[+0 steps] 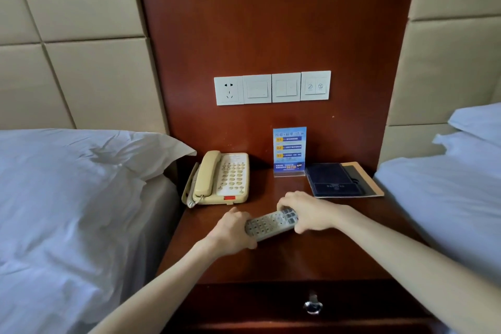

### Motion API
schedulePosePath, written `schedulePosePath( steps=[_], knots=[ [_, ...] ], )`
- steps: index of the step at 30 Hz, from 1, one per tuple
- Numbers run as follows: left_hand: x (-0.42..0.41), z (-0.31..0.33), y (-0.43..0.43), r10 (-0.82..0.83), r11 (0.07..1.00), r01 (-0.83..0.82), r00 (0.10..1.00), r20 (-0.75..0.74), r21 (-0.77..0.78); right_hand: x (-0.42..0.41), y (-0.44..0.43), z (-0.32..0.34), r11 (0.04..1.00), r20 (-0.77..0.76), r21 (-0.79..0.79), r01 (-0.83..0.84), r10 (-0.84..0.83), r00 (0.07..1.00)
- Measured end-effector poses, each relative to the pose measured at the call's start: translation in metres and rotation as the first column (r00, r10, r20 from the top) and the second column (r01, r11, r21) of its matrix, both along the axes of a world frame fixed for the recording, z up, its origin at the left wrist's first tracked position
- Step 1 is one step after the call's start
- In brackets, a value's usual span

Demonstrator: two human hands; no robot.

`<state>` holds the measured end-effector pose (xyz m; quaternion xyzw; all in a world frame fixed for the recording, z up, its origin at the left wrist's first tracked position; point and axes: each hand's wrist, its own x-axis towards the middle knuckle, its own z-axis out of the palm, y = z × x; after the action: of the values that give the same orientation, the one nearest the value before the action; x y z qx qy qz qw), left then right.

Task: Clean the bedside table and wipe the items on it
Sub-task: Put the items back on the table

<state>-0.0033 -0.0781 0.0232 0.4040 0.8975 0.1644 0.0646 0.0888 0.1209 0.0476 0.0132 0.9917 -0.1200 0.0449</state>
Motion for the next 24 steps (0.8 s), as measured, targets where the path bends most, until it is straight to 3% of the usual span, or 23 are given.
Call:
schedulePosePath(
  steps=[9,12,16,24],
  knots=[
    [0.005,-0.015,0.005,0.067,0.984,-0.071,0.997,0.034,0.165,-0.004,0.011,-0.014,0.996,-0.076,-0.08,0.042,-0.048,0.996],
    [0.008,-0.018,0.004,0.058,0.969,-0.076,0.995,0.086,0.233,-0.004,0.01,-0.023,0.988,-0.189,-0.083,0.129,-0.143,0.971],
    [0.008,-0.018,-0.001,-0.074,0.952,0.019,0.982,0.171,0.304,-0.005,0.007,-0.037,0.961,-0.351,-0.112,0.253,-0.277,0.895],
    [0.009,-0.028,-0.006,-0.167,0.917,0.085,0.969,0.181,0.391,-0.006,0.003,-0.052,0.911,-0.303,-0.347,0.222,-0.333,0.893]
  ],
)
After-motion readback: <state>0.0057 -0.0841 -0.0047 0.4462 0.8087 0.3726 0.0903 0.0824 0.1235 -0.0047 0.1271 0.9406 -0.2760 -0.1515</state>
